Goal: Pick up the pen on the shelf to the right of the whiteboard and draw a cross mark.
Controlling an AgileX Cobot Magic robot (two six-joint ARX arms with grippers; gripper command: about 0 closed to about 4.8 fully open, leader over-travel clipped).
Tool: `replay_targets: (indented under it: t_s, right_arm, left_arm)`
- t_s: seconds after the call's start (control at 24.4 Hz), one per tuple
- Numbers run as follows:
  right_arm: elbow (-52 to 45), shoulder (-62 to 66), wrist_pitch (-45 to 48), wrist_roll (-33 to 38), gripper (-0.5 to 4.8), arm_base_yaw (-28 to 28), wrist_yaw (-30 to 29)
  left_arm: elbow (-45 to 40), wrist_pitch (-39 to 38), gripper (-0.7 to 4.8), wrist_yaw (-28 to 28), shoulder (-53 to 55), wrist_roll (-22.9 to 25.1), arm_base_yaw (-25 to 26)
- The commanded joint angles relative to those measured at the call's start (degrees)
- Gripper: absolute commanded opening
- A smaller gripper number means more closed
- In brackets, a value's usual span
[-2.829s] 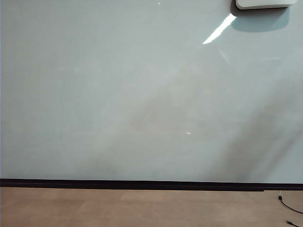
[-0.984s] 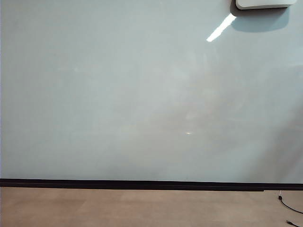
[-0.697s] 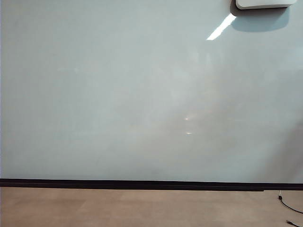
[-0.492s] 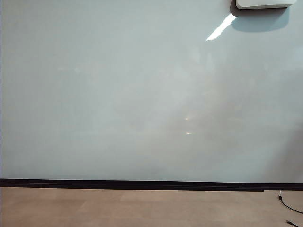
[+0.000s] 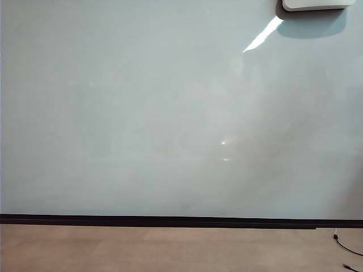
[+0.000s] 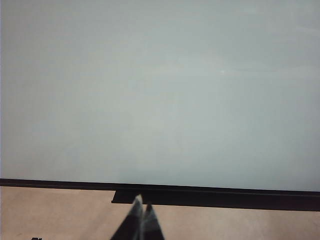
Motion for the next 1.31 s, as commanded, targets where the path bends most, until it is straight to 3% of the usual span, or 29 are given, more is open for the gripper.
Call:
replay_targets:
  t_s: [0.04, 0.45, 1.31]
  right_arm:
    - [0.8, 1.1, 2.8, 1.0, 3.08, -0.1, -0.6]
    - [5.6, 10.3, 10.1, 7.0, 3.07, 0.1, -0.8]
    - [10.5, 13.1, 10.1, 9.8, 3.07, 2.6, -0.6]
  left_arm:
    - [0.2, 0.7, -0.04, 0.0, 0.0, 0.3, 0.0]
    - [0.2, 0.7, -0.05, 0.0, 0.0, 0.3, 0.0]
    - [0.2, 0.7, -0.04, 0.0, 0.0, 0.3, 0.0]
